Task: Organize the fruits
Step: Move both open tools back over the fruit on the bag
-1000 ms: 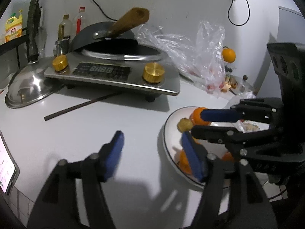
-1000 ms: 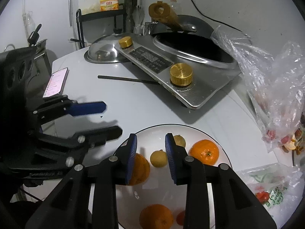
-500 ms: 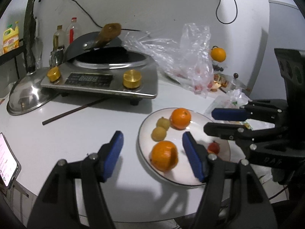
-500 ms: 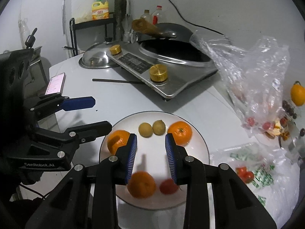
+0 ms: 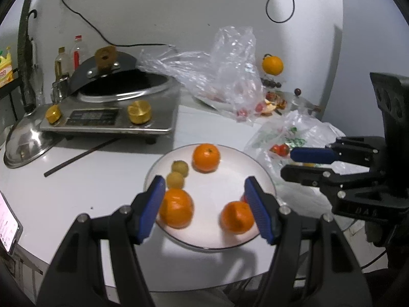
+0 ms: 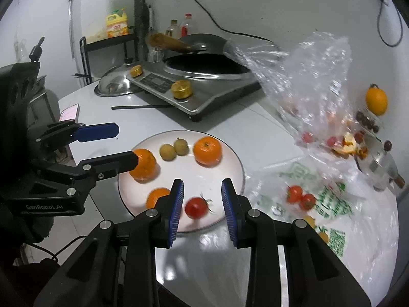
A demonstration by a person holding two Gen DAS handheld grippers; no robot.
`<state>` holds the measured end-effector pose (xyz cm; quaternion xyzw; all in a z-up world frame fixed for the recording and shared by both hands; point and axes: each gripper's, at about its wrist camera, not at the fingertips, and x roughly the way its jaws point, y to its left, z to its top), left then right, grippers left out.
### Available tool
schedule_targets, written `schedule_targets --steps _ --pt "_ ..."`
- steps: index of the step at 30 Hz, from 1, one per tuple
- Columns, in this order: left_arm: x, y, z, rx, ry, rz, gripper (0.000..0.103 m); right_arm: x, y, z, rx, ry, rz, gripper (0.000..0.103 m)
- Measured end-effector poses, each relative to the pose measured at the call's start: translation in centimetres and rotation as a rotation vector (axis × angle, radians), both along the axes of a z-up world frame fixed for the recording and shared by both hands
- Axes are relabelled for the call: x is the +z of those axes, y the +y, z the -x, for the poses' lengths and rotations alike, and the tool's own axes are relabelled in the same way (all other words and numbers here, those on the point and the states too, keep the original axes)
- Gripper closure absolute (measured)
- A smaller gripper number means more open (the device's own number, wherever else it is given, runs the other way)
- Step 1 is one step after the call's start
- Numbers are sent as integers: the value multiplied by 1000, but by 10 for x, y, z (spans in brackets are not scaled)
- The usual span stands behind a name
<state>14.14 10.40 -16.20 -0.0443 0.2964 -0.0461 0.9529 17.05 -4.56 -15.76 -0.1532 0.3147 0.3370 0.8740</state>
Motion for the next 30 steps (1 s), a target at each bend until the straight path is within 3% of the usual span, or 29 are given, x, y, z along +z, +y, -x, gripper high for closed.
schedule_targets --steps 30 --pt "-3 -98 -27 -119 63 -87 37 -23 -119 -27 -205 41 -66 70"
